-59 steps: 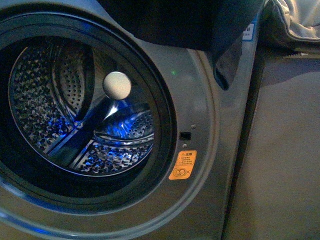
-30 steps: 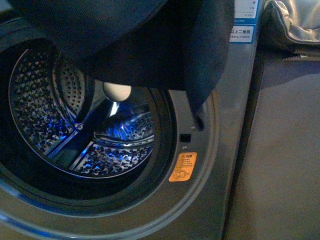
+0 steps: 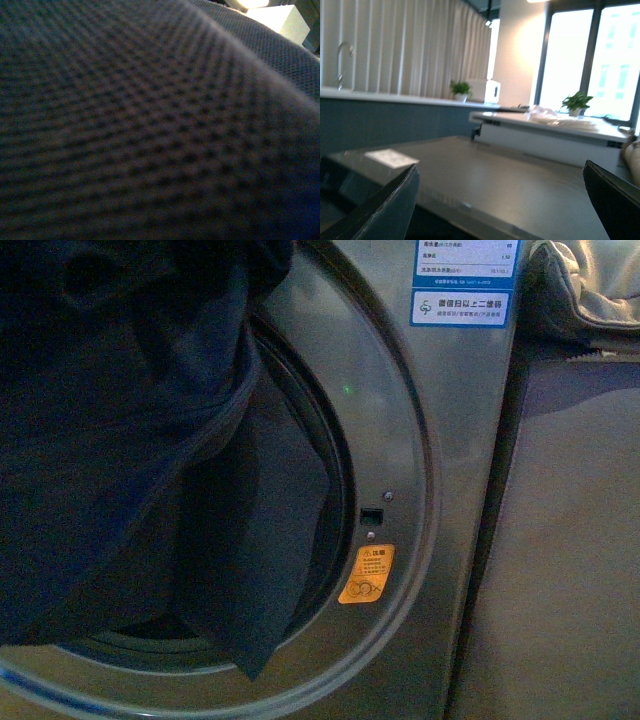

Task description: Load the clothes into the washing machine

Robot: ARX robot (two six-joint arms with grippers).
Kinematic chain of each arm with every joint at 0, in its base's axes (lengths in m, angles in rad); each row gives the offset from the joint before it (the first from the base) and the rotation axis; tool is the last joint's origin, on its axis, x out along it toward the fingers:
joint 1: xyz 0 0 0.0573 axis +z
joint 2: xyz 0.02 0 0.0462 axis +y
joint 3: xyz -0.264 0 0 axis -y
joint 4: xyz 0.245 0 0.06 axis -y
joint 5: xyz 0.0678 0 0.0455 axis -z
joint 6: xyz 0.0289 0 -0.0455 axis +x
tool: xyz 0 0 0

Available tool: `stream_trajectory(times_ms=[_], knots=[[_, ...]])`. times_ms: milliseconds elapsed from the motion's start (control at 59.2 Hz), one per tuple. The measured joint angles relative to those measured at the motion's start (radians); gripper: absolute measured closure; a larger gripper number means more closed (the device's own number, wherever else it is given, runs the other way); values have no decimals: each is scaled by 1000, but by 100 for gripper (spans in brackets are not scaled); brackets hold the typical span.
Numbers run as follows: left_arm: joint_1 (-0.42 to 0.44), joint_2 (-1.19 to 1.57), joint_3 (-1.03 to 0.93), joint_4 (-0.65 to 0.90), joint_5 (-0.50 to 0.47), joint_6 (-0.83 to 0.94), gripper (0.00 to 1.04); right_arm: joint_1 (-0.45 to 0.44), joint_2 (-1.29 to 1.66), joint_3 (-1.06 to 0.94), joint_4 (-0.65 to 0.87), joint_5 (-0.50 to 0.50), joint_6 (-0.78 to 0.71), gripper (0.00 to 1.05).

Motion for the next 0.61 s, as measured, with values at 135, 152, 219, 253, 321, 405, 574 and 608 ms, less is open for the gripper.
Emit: stream_trajectory(times_ms=[135,152,219,253,321,405,574,608], knots=[[76,0,-58,33,40,-11,98,-47,-160,-281,131,74,0,7],[86,2,-67,40,43,-14,98,-60,-184,-324,137,81,7,7],[124,16,-97,69,61,-18,98,-122,-263,-491,146,105,67,7],[137,29,-111,84,65,-18,98,-158,-288,-573,159,113,111,7],[154,62,-142,116,72,-13,98,-209,-307,-734,195,166,193,7],[159,107,-175,152,80,-4,98,-233,-297,-899,232,212,270,7],[150,193,-213,215,79,23,98,-256,-328,-1079,196,219,202,27],[146,214,-218,231,72,31,98,-267,-350,-1114,207,207,190,32]])
